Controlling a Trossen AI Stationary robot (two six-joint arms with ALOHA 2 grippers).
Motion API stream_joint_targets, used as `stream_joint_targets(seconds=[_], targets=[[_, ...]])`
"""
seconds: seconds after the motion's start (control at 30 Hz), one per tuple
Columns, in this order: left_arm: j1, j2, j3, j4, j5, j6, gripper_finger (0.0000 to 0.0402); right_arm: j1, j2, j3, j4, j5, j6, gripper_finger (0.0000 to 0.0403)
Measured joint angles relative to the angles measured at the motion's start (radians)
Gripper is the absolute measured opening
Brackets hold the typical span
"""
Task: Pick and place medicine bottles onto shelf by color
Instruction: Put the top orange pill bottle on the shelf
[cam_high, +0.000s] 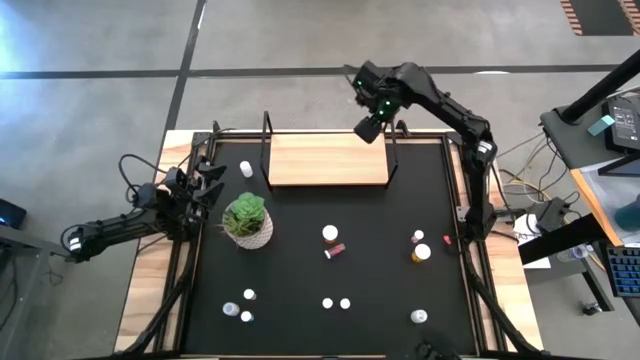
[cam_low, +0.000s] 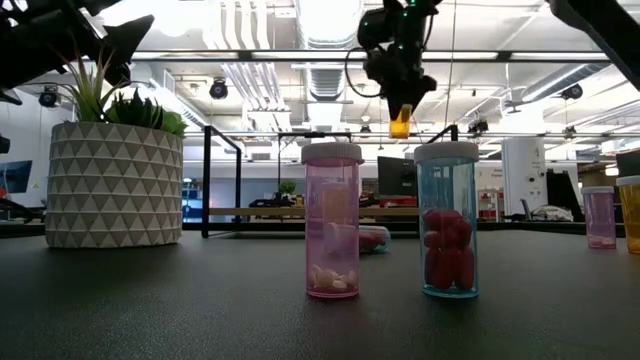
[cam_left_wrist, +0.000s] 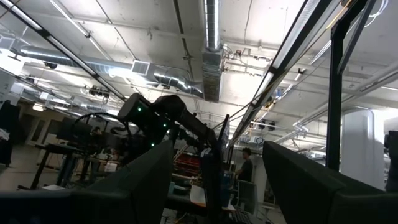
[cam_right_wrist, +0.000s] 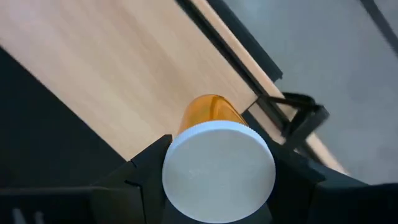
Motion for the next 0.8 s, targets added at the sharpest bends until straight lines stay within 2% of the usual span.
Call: stream_joint_targets(seconds=[0.17, 0.47, 0.8], targets=[[0.000, 0.000, 0.000, 0.000, 0.000, 0.000, 0.0233, 0.002, 0.033, 0.000, -0.001, -0.036, -0.165, 0.0200], [0.000, 0.000, 0.000, 0.000, 0.000, 0.000, 0.0233, -0.006, 0.129, -0.001, -0.007, -0.052, -0.302, 0.0200], [0.000, 0.000, 0.000, 0.000, 0.000, 0.000, 0.0233, -0.045, 0.197, -0.001, 0.016, -0.056, -0.341, 0.0200]])
